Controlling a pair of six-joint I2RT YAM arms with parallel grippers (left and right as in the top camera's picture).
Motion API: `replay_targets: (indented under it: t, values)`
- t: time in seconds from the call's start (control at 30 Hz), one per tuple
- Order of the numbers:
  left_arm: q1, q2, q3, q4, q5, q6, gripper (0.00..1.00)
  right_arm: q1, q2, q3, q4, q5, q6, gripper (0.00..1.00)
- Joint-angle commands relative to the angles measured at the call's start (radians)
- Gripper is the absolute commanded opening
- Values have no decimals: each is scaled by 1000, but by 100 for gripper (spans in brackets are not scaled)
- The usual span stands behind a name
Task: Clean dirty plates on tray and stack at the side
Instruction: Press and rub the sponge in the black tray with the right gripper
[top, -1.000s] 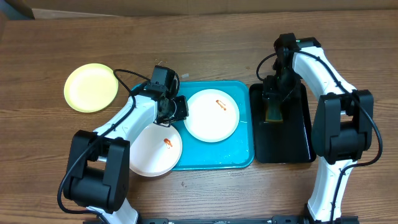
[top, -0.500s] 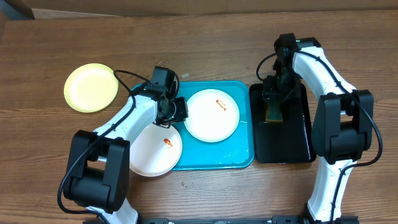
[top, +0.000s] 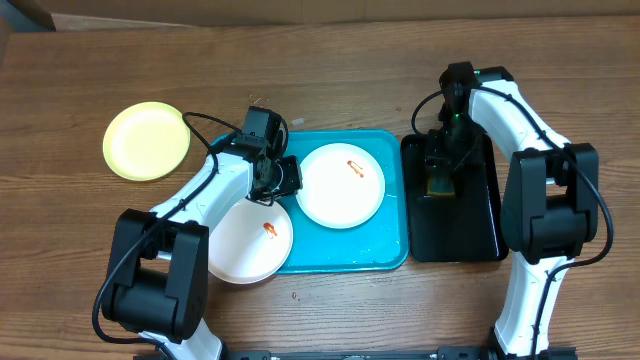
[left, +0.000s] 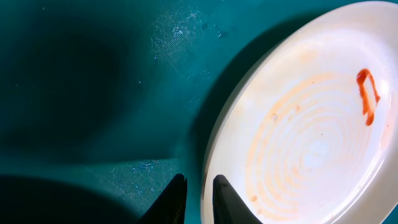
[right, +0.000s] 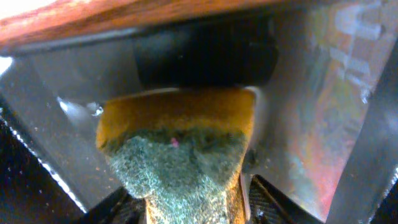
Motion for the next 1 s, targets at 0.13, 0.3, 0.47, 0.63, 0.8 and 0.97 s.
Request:
replay_targets:
  t: [0.13,0.3,0.47,0.63,0.8,0.97]
  values:
    - [-3,13,13,1,-6,22,18,-4,-27,-14,7,-18,3,49]
    - [-3,13,13,2,-5,22,18,-5,-27,-14,16,-18,3,23]
    - [-3,13,13,4,5,22,16,-5,-27,-14,2,-19,3,4]
    - [-3,13,13,4,5,22,16,-5,-27,-14,-20,-13,-16,4]
    - [-3,13,13,5,5,22,16,-5,-27,-14,-24,28,22,4]
    - [-3,13,13,5,5,22,16,-5,-27,-13,-23,53,52,4]
